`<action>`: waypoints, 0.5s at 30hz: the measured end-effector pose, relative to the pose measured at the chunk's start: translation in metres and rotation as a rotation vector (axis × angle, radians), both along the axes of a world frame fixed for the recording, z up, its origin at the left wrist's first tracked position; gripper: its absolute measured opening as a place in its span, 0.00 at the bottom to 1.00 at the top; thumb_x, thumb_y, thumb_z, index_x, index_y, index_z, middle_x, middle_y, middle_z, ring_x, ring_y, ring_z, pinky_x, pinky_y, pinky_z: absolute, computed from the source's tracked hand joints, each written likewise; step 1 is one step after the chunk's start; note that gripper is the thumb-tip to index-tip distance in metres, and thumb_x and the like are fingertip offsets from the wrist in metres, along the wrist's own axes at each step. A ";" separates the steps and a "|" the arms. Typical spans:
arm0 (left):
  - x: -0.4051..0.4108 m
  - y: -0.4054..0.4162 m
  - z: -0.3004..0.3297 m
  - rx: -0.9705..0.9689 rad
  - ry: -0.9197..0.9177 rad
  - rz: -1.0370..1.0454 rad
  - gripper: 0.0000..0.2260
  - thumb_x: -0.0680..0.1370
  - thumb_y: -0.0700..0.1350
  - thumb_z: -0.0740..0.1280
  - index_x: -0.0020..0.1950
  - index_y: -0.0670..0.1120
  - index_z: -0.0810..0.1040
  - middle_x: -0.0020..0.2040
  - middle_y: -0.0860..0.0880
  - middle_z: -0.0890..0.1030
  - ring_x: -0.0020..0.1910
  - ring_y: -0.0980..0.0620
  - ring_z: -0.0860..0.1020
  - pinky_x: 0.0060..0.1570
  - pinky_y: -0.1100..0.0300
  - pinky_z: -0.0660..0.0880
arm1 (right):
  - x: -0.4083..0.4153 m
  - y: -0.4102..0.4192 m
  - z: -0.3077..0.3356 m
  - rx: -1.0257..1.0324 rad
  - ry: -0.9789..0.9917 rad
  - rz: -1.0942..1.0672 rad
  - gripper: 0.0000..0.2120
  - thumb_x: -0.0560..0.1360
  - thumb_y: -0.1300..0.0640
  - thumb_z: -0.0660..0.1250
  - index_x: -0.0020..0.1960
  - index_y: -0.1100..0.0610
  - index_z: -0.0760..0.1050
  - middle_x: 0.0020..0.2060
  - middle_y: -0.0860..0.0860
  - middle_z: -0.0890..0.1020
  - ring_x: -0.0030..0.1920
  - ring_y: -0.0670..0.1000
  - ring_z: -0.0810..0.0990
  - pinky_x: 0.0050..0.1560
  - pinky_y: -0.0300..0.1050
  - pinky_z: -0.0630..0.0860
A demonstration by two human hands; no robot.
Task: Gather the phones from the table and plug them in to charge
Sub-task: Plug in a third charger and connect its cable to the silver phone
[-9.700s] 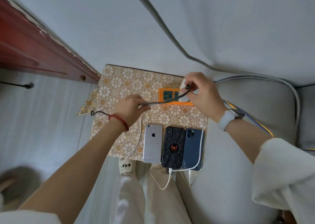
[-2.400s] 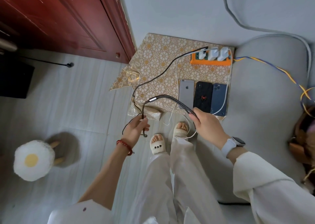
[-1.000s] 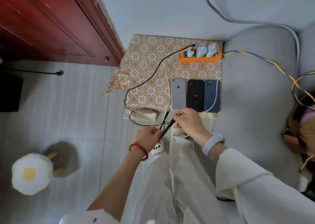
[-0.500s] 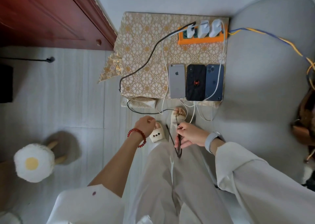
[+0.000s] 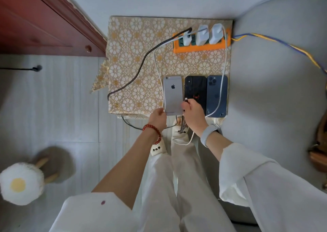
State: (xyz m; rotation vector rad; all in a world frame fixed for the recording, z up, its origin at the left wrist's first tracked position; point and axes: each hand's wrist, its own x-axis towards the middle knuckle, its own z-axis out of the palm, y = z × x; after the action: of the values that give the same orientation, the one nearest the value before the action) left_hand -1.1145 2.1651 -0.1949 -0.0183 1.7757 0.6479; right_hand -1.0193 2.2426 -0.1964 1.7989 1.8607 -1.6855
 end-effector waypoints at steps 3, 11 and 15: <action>0.010 0.014 -0.011 -0.058 0.014 0.163 0.17 0.76 0.34 0.54 0.65 0.39 0.67 0.53 0.42 0.74 0.52 0.44 0.75 0.60 0.47 0.73 | 0.000 0.004 -0.007 -0.002 0.008 0.041 0.09 0.79 0.61 0.53 0.44 0.61 0.70 0.38 0.52 0.74 0.41 0.53 0.71 0.34 0.41 0.62; 0.020 0.022 -0.014 0.031 0.117 0.156 0.07 0.75 0.40 0.60 0.48 0.42 0.77 0.36 0.48 0.75 0.35 0.51 0.71 0.37 0.58 0.72 | 0.010 0.007 -0.015 -0.091 0.105 -0.013 0.11 0.78 0.62 0.55 0.49 0.65 0.73 0.43 0.58 0.77 0.38 0.50 0.73 0.38 0.42 0.68; 0.010 0.024 -0.011 0.040 0.189 0.063 0.09 0.75 0.43 0.62 0.51 0.41 0.78 0.36 0.47 0.78 0.36 0.50 0.74 0.39 0.58 0.73 | 0.020 0.004 -0.002 -0.002 0.138 -0.138 0.09 0.78 0.60 0.55 0.46 0.61 0.73 0.33 0.51 0.77 0.33 0.42 0.75 0.36 0.32 0.70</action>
State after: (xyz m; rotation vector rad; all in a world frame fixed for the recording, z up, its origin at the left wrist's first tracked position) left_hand -1.1046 2.1893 -0.2056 0.0155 1.9500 0.7508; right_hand -0.9994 2.2467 -0.1986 1.8960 1.8221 -1.9025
